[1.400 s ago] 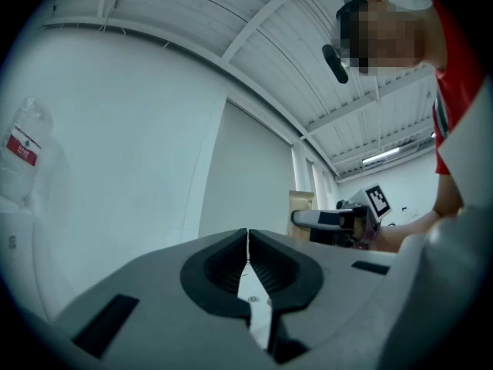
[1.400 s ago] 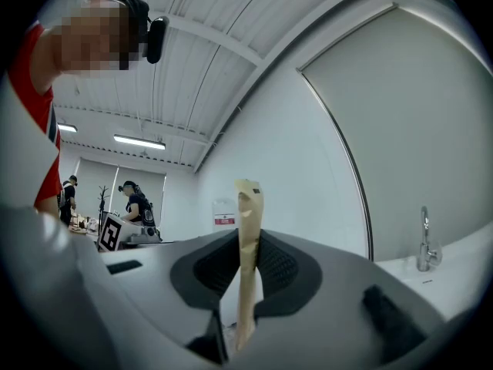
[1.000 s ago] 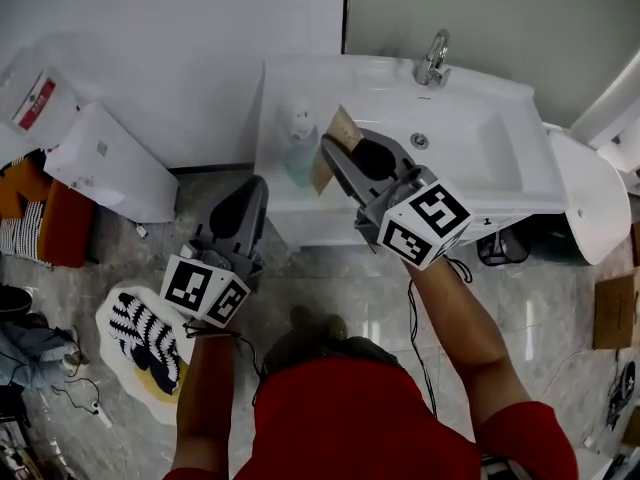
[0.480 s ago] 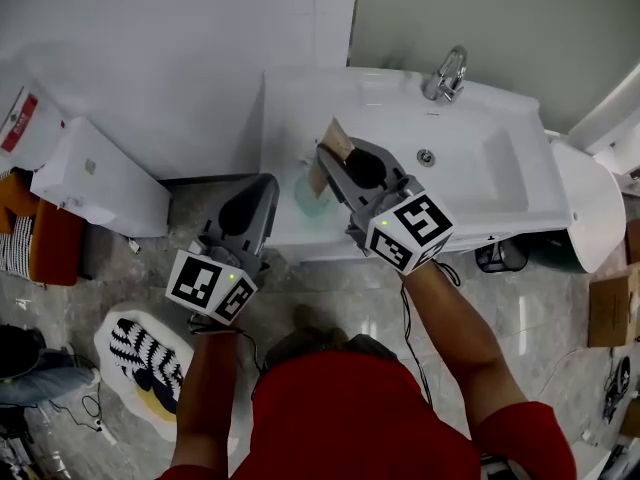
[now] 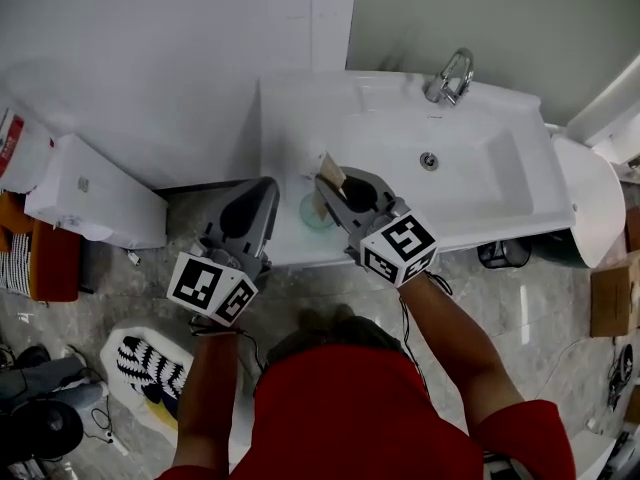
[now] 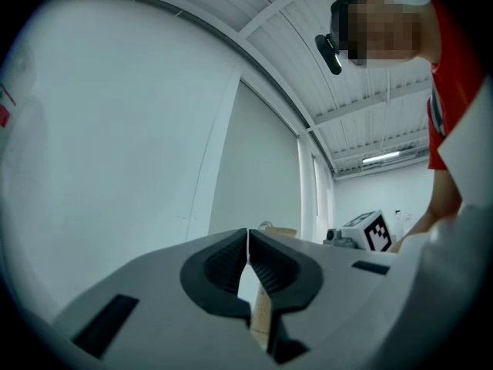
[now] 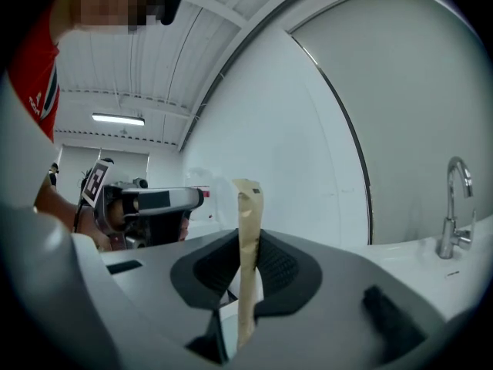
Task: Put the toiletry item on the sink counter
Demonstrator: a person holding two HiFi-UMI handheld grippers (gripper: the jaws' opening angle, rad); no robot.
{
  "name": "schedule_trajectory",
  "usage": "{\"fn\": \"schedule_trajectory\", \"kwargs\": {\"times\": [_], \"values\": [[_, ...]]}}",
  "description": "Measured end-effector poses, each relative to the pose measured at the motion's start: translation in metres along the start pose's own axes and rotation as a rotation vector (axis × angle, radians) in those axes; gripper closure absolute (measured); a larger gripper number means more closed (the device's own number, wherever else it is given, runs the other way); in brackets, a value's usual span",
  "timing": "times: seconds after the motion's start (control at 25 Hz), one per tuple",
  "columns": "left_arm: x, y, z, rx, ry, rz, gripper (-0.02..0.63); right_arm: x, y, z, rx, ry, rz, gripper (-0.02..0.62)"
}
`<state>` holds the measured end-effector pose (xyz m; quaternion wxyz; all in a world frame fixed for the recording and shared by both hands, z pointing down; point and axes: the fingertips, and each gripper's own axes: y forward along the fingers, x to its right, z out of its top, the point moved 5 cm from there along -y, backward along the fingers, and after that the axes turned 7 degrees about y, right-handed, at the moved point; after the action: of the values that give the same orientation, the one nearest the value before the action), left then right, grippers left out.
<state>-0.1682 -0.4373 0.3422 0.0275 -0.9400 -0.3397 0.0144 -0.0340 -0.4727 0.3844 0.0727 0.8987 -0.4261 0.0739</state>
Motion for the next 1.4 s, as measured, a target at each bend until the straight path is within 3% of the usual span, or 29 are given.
{"fn": "schedule_trajectory", "kwargs": {"times": [0.6,0.96,1.4], "values": [[-0.009,0.003,-0.014,-0.009,-0.041,0.068,0.583,0.006,0.017,-0.050,-0.138,-0.014,0.020,0.531],[-0.009,0.009,-0.021,-0.008,-0.054,0.064,0.582,0.012,0.017,-0.057,-0.254,-0.170,0.004,0.529],[-0.007,0.024,-0.022,-0.003,-0.057,0.017,0.583,0.031,0.002,-0.060,-0.314,-0.139,-0.050,0.407]]}}
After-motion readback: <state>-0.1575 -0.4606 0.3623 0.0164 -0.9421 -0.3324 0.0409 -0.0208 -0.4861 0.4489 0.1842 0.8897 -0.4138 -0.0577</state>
